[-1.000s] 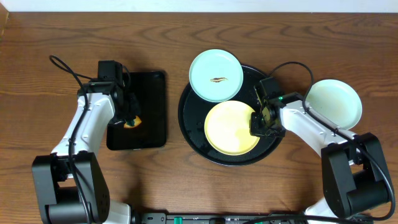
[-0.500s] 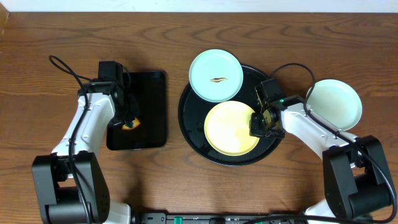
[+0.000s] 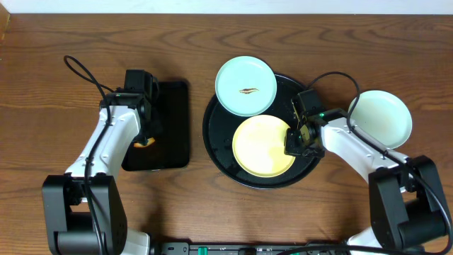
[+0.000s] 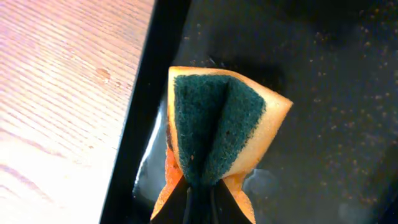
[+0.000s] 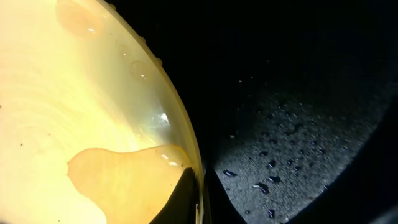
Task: Clean dirty plates on tray and stack at the side
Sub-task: 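Lift the yellow plate with the right gripper onto the pale blue plate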
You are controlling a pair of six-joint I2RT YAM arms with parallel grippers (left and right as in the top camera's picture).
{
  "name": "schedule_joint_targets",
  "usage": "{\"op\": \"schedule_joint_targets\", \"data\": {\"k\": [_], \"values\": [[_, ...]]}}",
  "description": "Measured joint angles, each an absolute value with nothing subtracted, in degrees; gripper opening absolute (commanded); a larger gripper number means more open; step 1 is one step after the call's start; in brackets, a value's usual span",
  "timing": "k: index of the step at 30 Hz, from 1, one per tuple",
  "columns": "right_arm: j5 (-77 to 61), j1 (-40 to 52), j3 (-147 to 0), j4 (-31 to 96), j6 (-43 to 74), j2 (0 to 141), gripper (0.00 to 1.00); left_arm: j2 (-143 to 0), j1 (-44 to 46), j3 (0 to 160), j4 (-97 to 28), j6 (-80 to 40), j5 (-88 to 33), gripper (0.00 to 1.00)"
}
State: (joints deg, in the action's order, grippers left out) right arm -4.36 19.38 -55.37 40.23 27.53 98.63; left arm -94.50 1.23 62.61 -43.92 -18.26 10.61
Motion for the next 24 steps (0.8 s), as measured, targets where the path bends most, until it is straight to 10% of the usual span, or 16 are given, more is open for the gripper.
{"op": "schedule_joint_targets", "data": {"k": [24], "values": [[21.4,19.7,-54.9,37.1,3.5,78.3,0.01,-94.5,1.2,62.6,-43.9,-19.5,10.6,0.08]]}}
